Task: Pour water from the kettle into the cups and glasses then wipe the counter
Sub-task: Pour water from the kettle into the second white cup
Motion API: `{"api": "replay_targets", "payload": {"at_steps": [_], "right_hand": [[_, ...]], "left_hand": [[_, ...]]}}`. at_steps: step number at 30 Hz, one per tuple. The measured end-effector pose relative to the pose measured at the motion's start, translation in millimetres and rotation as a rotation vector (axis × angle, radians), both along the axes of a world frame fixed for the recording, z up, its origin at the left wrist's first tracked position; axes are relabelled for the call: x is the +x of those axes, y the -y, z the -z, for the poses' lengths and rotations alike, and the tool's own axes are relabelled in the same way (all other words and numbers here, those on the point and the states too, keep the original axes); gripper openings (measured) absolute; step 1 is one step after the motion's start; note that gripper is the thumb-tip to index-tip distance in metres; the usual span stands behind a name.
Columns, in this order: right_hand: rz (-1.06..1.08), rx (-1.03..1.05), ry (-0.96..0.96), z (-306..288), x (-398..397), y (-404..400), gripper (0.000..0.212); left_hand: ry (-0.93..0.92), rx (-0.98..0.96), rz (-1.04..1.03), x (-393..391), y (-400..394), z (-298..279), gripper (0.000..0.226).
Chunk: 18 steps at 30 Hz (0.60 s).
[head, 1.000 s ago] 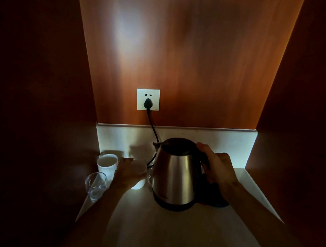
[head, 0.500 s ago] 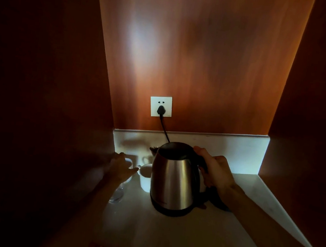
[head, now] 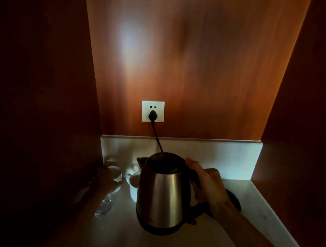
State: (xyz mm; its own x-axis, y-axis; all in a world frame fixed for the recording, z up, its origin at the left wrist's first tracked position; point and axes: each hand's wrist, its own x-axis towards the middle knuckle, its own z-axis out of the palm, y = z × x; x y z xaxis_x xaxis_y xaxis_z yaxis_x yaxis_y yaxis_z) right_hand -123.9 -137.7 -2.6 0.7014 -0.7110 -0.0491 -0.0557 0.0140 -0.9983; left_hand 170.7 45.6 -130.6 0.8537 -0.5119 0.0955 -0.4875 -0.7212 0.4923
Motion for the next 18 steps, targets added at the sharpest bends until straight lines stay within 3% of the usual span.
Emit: {"api": "replay_targets", "payload": {"at_steps": [1,5,8,9,13,18], "right_hand": [[0.009,0.0,0.0,1,-1,1,0.063],[0.032,0.011,0.0,5,-6,6,0.063],[0.04,0.004,-0.011,7,-11,9,0.061],[0.043,0.0,-0.019,7,-12,9,0.062],[0.049,0.006,-0.013,4,-16,8,0.061],[0.035,0.0,0.026,-3,-26,-2,0.059]], "left_hand": [[0.039,0.018,-0.004,10,1,8,0.018],[0.0,0.046,-0.058,57,14,47,0.019],[-0.003,0.046,-0.136,22,15,8,0.074],[0.022,0.071,-0.176,-2,16,-13,0.082],[0.105,0.197,-0.165,-40,24,-57,0.073],[0.249,0.268,-0.064,-74,16,-92,0.035]]}}
